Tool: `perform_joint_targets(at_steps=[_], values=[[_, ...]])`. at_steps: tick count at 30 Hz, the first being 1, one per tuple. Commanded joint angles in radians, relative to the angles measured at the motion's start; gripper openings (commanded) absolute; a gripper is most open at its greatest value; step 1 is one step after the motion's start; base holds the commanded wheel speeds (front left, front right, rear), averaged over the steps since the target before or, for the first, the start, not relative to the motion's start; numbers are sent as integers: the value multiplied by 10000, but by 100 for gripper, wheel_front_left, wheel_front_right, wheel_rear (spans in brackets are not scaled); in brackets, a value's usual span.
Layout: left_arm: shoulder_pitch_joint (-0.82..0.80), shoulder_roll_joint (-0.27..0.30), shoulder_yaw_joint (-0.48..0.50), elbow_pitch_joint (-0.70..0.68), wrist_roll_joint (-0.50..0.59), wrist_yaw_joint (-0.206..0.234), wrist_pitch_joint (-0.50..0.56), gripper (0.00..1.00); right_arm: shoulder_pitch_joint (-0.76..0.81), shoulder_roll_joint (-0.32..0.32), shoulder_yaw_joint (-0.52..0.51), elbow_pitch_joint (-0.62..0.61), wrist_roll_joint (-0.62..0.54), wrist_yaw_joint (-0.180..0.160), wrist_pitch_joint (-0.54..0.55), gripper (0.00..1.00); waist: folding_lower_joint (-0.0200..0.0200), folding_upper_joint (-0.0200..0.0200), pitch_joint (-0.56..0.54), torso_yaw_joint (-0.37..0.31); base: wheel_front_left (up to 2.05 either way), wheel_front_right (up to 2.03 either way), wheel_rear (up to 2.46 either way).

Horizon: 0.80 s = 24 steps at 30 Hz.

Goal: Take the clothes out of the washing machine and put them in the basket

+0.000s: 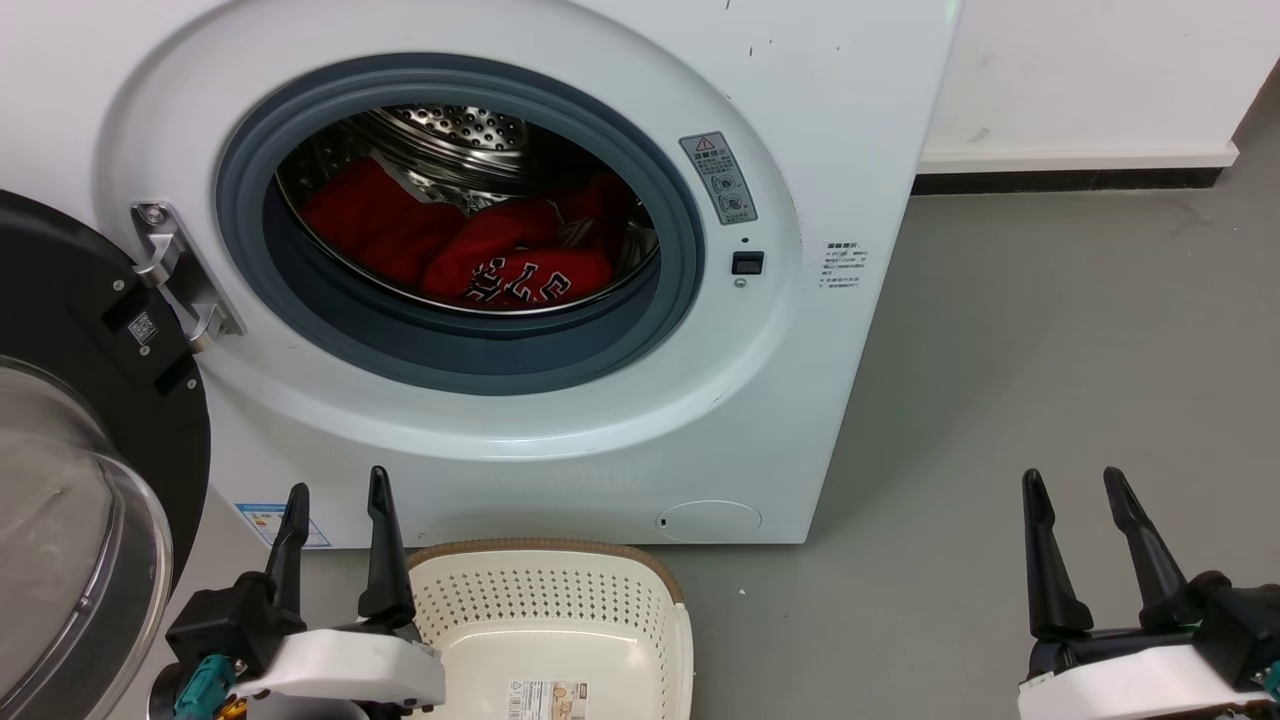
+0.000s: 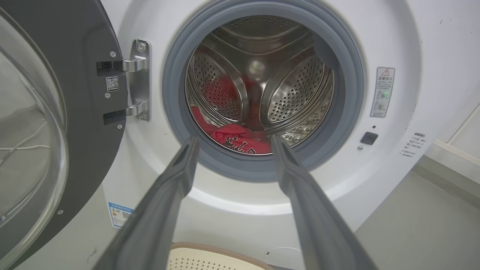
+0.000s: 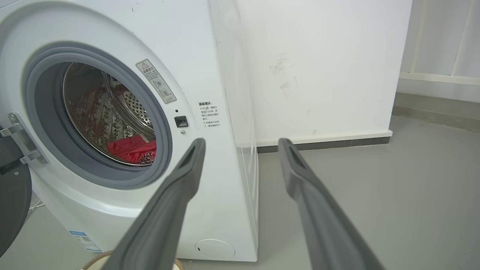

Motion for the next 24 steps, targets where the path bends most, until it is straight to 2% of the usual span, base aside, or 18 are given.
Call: perform_joint_targets(at_steps=[1, 24], values=[[34, 44, -7, -139, 275, 54, -114, 100, 98, -43, 30, -149, -276, -3, -108, 100, 0, 0, 3, -1, 0, 0, 0], [353, -86, 225, -73, 1733, -222, -557, 100, 432, -40, 71, -476, -1768, -3, -552, 100, 0, 0, 41, 7, 0, 0, 0]])
